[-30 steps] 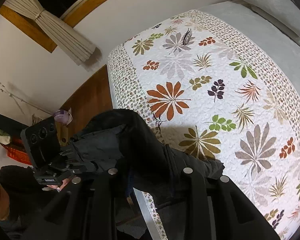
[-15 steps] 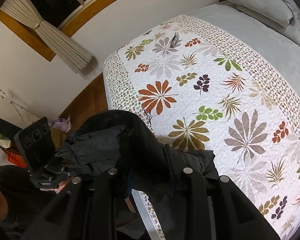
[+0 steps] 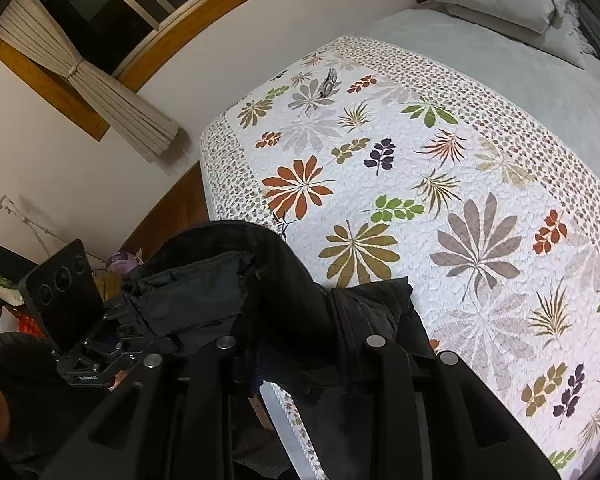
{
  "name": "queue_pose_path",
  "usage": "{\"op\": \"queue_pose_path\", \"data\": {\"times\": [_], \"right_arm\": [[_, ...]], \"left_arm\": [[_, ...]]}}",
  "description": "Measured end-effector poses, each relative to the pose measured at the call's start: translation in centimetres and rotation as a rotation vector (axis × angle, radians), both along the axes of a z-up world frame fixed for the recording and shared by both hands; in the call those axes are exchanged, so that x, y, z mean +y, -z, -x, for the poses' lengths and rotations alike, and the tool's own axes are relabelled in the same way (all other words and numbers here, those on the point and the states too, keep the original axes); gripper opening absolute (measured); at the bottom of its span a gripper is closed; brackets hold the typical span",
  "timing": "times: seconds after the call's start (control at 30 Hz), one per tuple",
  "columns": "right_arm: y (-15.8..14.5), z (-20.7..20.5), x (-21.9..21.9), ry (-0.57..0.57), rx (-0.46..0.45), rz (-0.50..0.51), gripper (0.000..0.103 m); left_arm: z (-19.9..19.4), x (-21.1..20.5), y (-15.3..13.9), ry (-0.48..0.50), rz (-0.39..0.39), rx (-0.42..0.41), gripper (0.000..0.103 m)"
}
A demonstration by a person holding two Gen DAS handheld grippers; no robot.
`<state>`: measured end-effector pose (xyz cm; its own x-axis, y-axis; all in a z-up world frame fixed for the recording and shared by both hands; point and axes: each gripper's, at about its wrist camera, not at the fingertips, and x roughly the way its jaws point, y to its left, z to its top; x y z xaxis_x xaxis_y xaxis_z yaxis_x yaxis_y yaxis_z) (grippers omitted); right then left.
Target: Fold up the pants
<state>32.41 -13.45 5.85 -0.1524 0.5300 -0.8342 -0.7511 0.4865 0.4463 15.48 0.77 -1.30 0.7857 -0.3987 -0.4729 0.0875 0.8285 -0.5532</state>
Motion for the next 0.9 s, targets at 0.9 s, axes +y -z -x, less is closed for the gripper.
{"op": "queue_pose_path", "data": {"times": [0.9], "right_arm": [[5.6,0.9,-10.3,-0.021,-0.039,-0.124,0.027]], "left_arm": [[1.8,-12.2,3.9,-0.006,-0.275,-0.088,0.024]]}}
